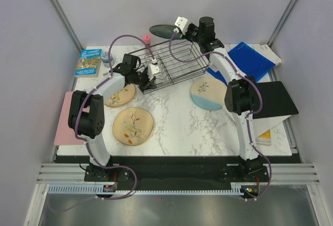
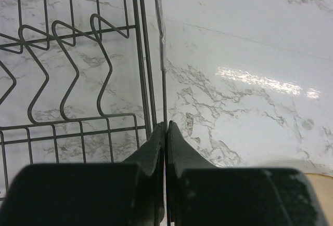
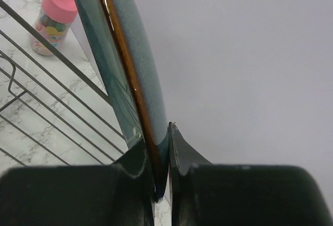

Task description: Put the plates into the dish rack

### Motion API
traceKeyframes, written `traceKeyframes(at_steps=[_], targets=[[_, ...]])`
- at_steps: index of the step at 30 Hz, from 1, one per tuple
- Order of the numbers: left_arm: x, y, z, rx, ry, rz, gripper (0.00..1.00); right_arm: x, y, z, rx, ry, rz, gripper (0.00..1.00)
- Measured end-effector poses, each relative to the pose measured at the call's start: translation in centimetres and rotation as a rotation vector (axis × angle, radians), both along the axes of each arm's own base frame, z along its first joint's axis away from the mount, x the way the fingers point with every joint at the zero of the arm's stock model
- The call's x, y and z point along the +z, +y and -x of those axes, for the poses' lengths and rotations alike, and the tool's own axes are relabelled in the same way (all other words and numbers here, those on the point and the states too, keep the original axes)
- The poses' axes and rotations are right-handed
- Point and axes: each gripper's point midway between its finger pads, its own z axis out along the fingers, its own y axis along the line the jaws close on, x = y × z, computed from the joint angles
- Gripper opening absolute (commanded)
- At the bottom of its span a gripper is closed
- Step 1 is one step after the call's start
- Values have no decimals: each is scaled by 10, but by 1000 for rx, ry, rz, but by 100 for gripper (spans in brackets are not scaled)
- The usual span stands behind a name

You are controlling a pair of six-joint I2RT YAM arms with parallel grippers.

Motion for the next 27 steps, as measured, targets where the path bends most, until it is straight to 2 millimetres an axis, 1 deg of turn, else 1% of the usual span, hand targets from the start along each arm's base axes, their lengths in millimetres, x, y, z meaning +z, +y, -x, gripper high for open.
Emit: traceKeyframes(at_steps=[8,9,10,11,13,14,15,17,18,20,23,25,26,27], targets=[[0,-5,20,-85,9,-10,2,-5,7,6,33,29,0,0],[0,-6,21,-89,12,-12,21,-6,7,7,36,35,2,0],[0,-8,23,-93,13,-12,32,-7,6,9,37,38,5,0],[0,-9,23,-96,12,-15,47,-6,6,12,41,40,8,0],[1,-12,25,-103,12,-13,57,-3,5,18,51,49,15,0],[4,-13,26,-102,7,-10,66,-1,5,22,57,53,15,0],[6,-13,24,-88,-7,-7,68,2,4,25,61,58,15,0],[16,-10,29,-64,-35,7,70,9,4,32,72,60,12,0],[23,-8,31,-52,-49,15,70,12,5,34,77,58,11,0],[46,0,30,-1,-104,35,70,22,6,40,95,48,5,0],[97,14,19,107,-222,96,70,36,11,48,127,26,3,0],[137,32,10,221,-323,144,70,44,15,56,156,10,17,0],[150,40,8,259,-355,159,70,46,18,59,170,7,23,0],[166,52,4,323,-401,176,70,47,22,62,185,3,29,0]])
